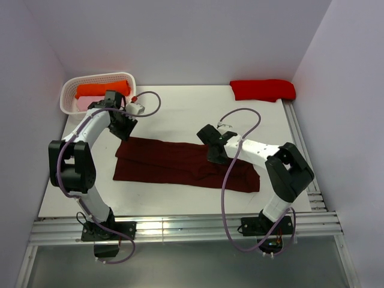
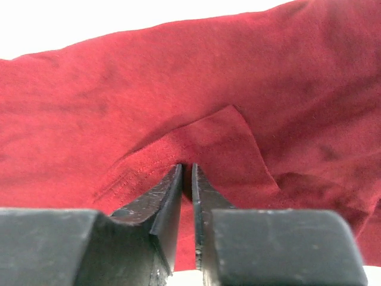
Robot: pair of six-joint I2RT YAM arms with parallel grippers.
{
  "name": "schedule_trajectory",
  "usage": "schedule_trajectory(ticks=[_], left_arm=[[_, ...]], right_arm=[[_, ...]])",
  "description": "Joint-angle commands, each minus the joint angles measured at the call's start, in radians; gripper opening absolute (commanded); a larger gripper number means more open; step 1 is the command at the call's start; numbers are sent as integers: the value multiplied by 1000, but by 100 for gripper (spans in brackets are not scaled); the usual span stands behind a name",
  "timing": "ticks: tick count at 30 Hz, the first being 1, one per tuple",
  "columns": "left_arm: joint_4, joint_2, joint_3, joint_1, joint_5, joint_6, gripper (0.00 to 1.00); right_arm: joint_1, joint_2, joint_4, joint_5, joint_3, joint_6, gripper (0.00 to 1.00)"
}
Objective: Roll the t-shirts
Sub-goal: Fold the tshirt
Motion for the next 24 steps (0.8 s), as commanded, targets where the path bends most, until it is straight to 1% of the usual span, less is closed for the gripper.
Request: schedule_trajectory(ticks=[1, 2, 5, 6, 8, 16, 24], left_arm=[[-60, -30, -44, 73, 43, 10, 40], [-68, -41, -60, 96, 44, 32, 42], [-59, -53, -117, 118, 24, 46, 46], [-54, -55, -127, 118, 24, 47, 47], [-57, -58, -141, 153, 41, 42, 49], [-49, -44, -163, 173, 87, 10, 50], [-7, 25, -152, 176, 125, -30, 50]], right_arm=[[6, -68, 23, 19, -28, -13, 18], [7, -75, 38, 15, -36, -19, 15], [7, -104, 64, 7, -71, -19, 10], [6, -111, 68, 7, -77, -21, 10], [7, -133, 75, 5, -87, -16, 8], [6, -188, 69, 7, -104, -15, 7], [6, -219, 51, 19, -104, -6, 7]])
